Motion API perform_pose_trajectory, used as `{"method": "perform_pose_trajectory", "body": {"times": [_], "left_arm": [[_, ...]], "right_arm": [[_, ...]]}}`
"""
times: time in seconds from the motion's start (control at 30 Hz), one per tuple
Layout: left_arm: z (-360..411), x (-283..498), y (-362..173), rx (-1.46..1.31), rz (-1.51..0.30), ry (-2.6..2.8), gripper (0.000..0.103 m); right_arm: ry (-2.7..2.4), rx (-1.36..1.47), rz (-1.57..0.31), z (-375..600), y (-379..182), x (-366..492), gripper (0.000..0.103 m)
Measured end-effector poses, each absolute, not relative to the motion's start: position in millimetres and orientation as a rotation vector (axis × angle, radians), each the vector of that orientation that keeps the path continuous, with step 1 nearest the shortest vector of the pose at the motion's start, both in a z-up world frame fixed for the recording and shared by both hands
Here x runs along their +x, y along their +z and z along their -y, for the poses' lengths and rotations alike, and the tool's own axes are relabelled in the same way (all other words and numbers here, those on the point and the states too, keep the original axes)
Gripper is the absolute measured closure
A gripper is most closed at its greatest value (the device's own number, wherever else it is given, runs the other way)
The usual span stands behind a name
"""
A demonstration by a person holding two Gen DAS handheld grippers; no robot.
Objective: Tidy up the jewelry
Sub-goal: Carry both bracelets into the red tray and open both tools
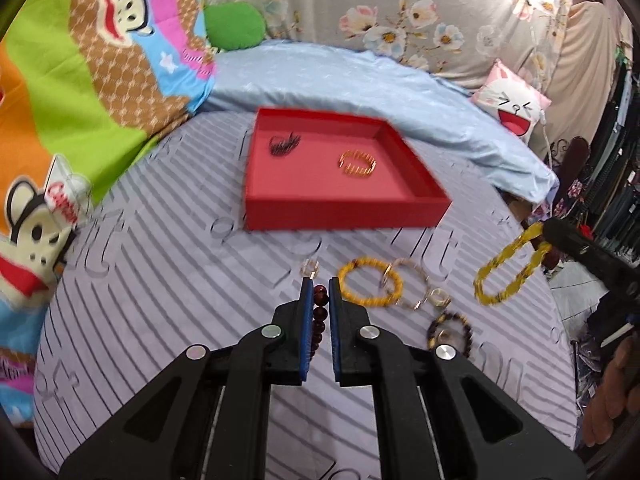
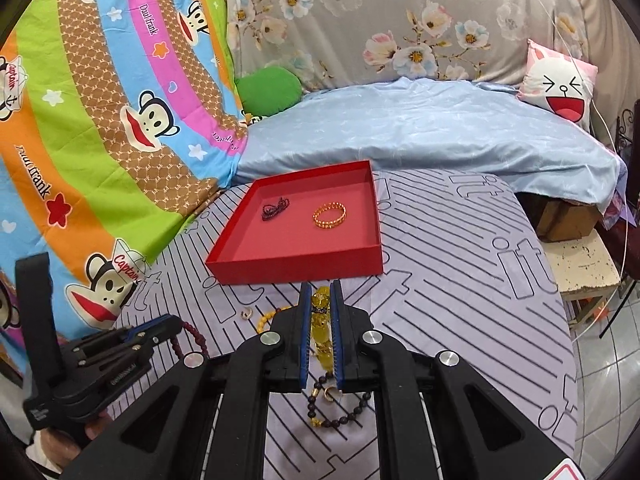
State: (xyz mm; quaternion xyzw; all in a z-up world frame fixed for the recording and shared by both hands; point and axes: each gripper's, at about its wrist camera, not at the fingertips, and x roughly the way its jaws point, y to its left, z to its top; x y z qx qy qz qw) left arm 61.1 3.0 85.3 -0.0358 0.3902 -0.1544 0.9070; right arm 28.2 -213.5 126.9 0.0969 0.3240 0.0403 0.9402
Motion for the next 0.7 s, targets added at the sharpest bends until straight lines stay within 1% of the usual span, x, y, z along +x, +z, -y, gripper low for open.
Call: {"method": "perform_pose_trajectory", "body": {"times": [0.23,0.4,0.57,0.7], "left_arm": [[13.7,109.0,133.7,-0.067,-0.714,-0.397,0.095],[24.5,158.7,150.9,-0.098,-0.675,-0.432,0.095],[27.9,202.4,142.8,-0.139,-0.695,-0.478,0.095],[31.5,232.4,107.9,-0.140,-0.777,-0.459,0.095]], "right_arm": [[0.117,0.151,-0.644,205.4,144.8,86.3,0.094],[0.176,0.190,-0.649,198.8,150.8,143.6,0.094],[0.230,0.250,-0.695,191.3,131.8,189.6,0.094],[0.216,0.275,-0.798,194.3,89.2,220.7,0.094]]}}
